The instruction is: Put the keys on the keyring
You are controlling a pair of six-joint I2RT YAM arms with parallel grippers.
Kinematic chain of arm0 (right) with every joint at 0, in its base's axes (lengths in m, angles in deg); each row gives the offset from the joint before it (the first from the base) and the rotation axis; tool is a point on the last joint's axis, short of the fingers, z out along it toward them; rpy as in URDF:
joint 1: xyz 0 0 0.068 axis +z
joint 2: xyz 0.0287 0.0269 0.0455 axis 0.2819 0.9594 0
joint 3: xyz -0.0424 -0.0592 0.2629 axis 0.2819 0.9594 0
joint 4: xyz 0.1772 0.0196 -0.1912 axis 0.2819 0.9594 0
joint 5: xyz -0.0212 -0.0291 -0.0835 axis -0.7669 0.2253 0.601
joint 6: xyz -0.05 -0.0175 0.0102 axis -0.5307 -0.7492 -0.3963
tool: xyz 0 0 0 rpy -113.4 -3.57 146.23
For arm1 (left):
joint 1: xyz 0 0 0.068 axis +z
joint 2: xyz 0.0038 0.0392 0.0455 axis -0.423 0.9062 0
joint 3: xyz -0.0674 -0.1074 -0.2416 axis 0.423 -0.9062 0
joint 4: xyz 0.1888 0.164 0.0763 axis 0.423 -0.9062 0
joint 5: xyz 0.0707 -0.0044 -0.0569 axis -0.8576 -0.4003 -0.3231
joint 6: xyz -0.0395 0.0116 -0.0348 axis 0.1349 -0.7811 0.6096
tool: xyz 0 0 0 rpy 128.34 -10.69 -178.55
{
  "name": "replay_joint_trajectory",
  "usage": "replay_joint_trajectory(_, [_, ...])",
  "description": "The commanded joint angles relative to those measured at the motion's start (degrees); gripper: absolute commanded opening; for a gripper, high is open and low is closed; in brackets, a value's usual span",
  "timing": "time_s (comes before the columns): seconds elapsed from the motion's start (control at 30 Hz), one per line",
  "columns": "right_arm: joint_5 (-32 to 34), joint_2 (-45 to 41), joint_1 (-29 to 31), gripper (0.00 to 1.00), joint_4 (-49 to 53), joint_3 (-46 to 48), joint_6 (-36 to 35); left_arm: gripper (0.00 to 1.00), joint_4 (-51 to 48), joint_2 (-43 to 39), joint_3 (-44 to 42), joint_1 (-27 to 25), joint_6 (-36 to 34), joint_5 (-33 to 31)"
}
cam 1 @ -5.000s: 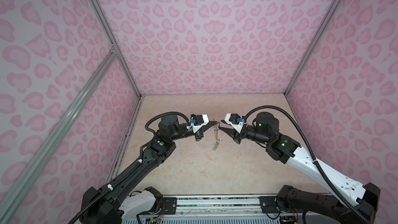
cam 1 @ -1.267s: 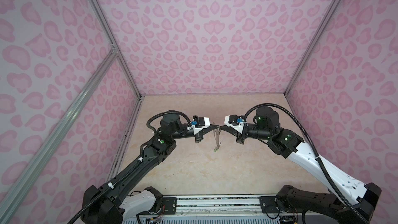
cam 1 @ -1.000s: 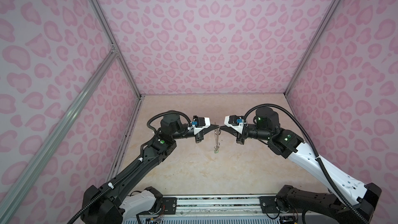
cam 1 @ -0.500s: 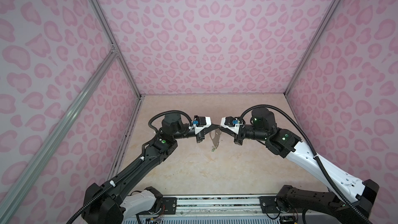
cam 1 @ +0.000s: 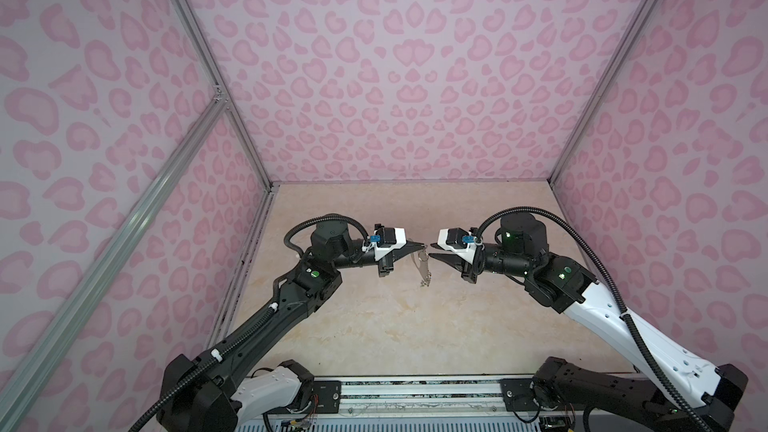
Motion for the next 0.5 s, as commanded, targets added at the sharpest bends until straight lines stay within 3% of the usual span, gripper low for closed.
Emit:
replay_joint_trajectory(0.0, [-2.69,0.32,-0.43,0.22,-2.49,-0.16,1.62,0.03,1.95,-0.34,0.02,0.04,-0.19,2.79])
replay_joint_trajectory(0.47, [-9.20,1.50,-1.83,0.17,-3.94,-0.06,3.70,0.03,0.53,0.53,1.27,0.04,-0.72,5.00])
